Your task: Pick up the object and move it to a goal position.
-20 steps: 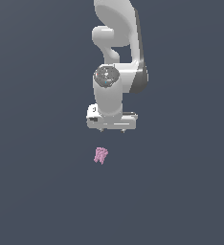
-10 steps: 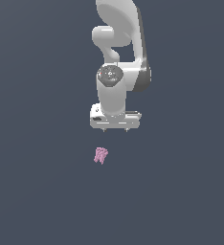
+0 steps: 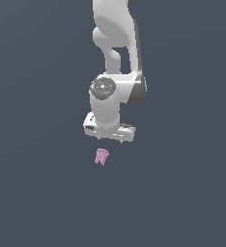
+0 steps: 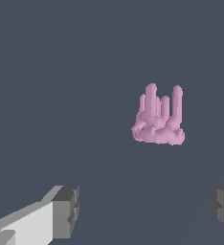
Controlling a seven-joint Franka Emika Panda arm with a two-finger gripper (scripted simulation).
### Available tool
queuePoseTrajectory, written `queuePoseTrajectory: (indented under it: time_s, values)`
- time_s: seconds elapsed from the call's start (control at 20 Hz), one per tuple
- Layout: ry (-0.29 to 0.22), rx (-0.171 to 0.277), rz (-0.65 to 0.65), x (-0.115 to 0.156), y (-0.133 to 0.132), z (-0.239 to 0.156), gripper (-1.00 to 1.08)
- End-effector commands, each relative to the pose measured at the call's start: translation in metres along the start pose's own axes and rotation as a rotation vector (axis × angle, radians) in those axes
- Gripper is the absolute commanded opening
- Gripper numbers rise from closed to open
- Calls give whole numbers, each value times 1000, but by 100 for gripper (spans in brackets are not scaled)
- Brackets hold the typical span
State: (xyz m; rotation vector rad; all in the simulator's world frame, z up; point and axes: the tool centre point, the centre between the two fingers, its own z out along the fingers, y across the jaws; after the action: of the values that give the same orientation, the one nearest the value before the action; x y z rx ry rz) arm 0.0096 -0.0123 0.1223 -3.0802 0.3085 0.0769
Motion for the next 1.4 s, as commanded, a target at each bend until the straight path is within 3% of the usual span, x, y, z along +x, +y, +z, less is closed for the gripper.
queuePoseTrajectory:
  time_s: [0.0,0.5,0.9,1.35]
  values:
    - [15,-9,55,15,10,8,100]
    - [55,-33,183,50,34,28,100]
    - [55,-34,187,50,36,36,100]
    - [57,-35,191,53,38,77,100]
